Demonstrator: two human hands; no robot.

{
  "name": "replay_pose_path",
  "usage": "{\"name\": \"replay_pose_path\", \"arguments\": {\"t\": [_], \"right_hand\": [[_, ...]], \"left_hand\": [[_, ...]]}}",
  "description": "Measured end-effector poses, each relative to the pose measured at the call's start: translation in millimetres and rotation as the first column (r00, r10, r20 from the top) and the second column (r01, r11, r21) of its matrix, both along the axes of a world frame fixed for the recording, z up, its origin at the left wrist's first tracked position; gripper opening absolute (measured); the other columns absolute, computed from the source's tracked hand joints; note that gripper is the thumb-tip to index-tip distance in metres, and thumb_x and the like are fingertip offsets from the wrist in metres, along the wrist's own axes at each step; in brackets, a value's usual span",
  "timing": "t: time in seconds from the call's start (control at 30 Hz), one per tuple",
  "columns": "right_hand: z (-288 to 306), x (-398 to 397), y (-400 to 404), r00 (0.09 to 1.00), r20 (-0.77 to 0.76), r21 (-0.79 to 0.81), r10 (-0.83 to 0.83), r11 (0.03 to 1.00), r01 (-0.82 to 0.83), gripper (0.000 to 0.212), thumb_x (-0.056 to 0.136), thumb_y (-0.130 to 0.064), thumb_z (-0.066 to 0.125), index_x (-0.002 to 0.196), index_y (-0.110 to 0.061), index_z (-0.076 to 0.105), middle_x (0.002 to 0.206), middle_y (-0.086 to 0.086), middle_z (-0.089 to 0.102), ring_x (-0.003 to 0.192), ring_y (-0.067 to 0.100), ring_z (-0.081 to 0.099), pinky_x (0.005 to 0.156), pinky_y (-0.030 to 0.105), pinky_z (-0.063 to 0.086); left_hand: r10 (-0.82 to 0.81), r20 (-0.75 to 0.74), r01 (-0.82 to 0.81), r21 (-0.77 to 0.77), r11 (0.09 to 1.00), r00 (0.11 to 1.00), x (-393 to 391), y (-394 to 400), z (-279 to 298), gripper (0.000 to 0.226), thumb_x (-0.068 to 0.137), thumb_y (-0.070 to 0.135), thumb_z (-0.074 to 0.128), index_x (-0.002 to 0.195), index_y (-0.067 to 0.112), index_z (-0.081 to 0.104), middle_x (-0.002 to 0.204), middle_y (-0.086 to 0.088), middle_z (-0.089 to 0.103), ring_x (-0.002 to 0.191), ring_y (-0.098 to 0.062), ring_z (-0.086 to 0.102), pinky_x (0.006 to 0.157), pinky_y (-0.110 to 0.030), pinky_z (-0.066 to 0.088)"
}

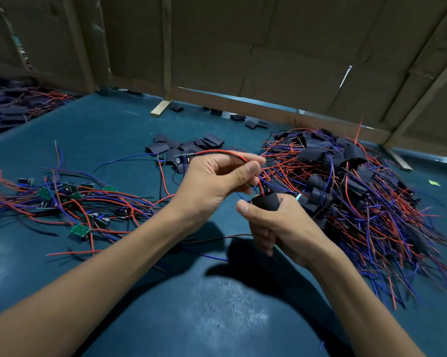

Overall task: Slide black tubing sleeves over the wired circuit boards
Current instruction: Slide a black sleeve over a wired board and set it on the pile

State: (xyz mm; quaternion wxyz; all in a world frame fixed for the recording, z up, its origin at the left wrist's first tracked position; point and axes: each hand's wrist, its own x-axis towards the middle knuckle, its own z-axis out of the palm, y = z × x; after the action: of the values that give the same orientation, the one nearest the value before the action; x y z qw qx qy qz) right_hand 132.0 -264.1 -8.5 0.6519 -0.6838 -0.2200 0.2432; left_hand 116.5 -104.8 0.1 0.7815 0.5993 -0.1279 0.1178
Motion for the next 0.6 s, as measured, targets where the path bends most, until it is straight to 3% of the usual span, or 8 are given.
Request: {"name": "replay_pose_path", "arguments": {"t": [0.13,0.23,0.33,0.4,0.5,0.6], "right_hand": [[1,-1,1,0.996,0.085,0.006,-0.002,1.0,0.002,0.045,0.083,-0.039,0.074,0.056,-0.014,0.048,0.046,0.002,0.034,0.035,0.019,0.037,0.037,0.027,0.033],[3,-1,0,0.991,0.131,-0.031,-0.002,0.999,0.006,0.045,0.088,-0.044,0.066,0.053,-0.02,0.05,0.047,0.005,0.04,0.04,0.023,0.044,0.042,0.029,0.036],[4,-3,1,0.979,0.195,-0.104,0.055,0.994,-0.035,0.052,0.091,-0.055,0.051,0.059,-0.014,0.054,0.056,0.009,0.053,0.051,0.025,0.054,0.049,0.03,0.047],[5,-5,4,0.977,0.2,-0.138,0.069,0.99,-0.042,0.05,0.086,-0.054,0.044,0.062,-0.011,0.053,0.062,0.01,0.052,0.054,0.02,0.057,0.05,0.032,0.051],[4,-3,3,0.962,0.27,-0.172,0.052,0.985,-0.006,0.047,0.088,-0.051,0.048,0.063,-0.011,0.047,0.056,0.008,0.049,0.051,0.024,0.054,0.051,0.039,0.047],[2,2,-2,0.938,0.346,-0.218,0.028,0.975,0.051,0.053,0.087,-0.051,0.055,0.065,-0.004,0.047,0.051,0.008,0.053,0.047,0.022,0.052,0.053,0.03,0.041]], "left_hand": [[-0.027,-0.017,0.028,0.074,0.997,0.999,-4,-6,-1,0.013,0.081,0.014,0.075,0.093,0.011,0.077,0.081,-0.003,0.075,0.074,-0.009,0.067,0.069,-0.018,0.053],[-0.079,-0.052,0.086,0.157,0.984,0.995,-5,-6,1,0.007,0.084,0.009,0.076,0.09,0.011,0.078,0.084,-0.006,0.075,0.077,-0.013,0.066,0.073,-0.023,0.055],[-0.164,-0.232,0.214,0.21,0.954,0.959,-5,1,3,0.012,0.083,0.026,0.074,0.092,0.021,0.081,0.086,-0.001,0.075,0.073,-0.009,0.065,0.084,-0.04,0.046],[-0.222,-0.336,0.286,0.156,0.945,0.916,-5,7,4,0.019,0.078,0.034,0.075,0.093,0.024,0.081,0.085,0.002,0.075,0.074,-0.006,0.065,0.089,-0.046,0.039],[-0.283,-0.274,0.278,-0.057,0.959,0.919,-2,11,7,0.018,0.079,0.031,0.073,0.091,0.021,0.082,0.08,0.006,0.073,0.074,-0.005,0.064,0.077,-0.027,0.048],[-0.192,-0.128,0.179,-0.104,0.978,0.973,-1,13,10,0.019,0.083,0.024,0.064,0.09,0.019,0.082,0.078,0.006,0.072,0.071,-0.004,0.063,0.062,-0.018,0.046]]}}
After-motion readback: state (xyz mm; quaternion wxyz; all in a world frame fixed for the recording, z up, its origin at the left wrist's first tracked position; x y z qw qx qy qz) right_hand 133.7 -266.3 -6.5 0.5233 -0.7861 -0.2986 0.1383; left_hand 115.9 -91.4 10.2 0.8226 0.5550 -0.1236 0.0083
